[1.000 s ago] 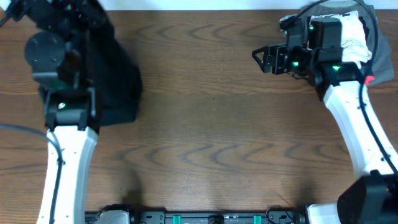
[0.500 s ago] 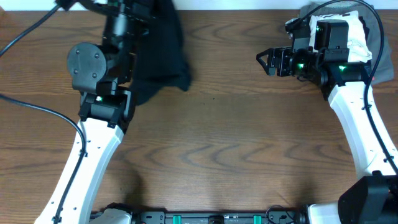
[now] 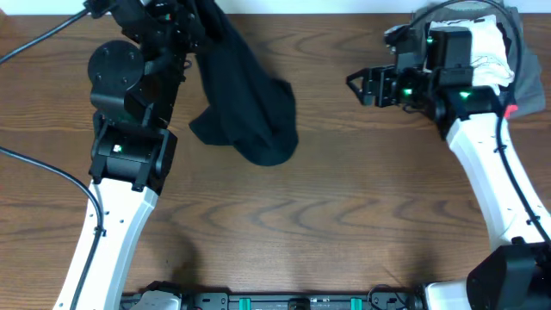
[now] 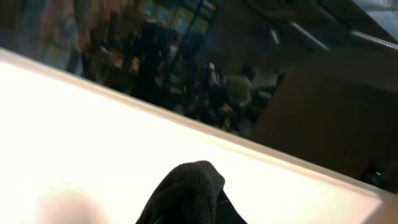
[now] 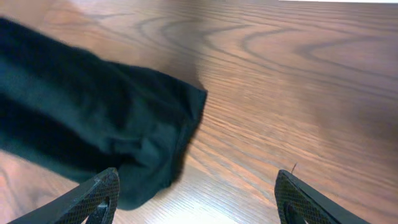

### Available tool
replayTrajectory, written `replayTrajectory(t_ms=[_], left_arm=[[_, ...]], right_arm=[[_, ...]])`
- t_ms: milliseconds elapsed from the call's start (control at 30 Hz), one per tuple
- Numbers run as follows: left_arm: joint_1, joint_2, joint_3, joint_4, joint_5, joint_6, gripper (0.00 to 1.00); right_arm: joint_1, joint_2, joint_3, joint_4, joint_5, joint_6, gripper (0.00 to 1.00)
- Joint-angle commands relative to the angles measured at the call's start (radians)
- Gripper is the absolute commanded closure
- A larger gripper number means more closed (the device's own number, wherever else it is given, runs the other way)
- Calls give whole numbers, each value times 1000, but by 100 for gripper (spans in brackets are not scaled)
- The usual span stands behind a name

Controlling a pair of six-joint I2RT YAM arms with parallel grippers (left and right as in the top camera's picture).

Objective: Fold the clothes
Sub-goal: 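Lift the black t-shirt with the left gripper, letting it hang, then grasp the hanging shirt's lower edge with the right gripper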

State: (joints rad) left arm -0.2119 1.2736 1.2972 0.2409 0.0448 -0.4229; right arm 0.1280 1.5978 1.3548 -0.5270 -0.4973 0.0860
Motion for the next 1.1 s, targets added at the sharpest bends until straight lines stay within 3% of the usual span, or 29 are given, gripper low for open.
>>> replayTrajectory(t_ms=[0, 167, 367, 767, 1067], left_arm=[[3, -15, 33, 18, -27, 36, 94], [3, -51, 33, 8, -8, 14, 94], [3, -101, 33, 142, -8, 6, 94], [3, -116, 35, 431, -7, -220, 94], [3, -132, 36, 409, 23, -231, 94]], right_arm=[[62, 35, 10, 24, 0, -16, 22], [137, 107, 10, 80, 2, -16, 22], [233, 203, 10, 175, -44, 31, 23], [416, 282, 10, 408, 3, 155, 29], [462, 282, 10, 468, 2, 183, 30]])
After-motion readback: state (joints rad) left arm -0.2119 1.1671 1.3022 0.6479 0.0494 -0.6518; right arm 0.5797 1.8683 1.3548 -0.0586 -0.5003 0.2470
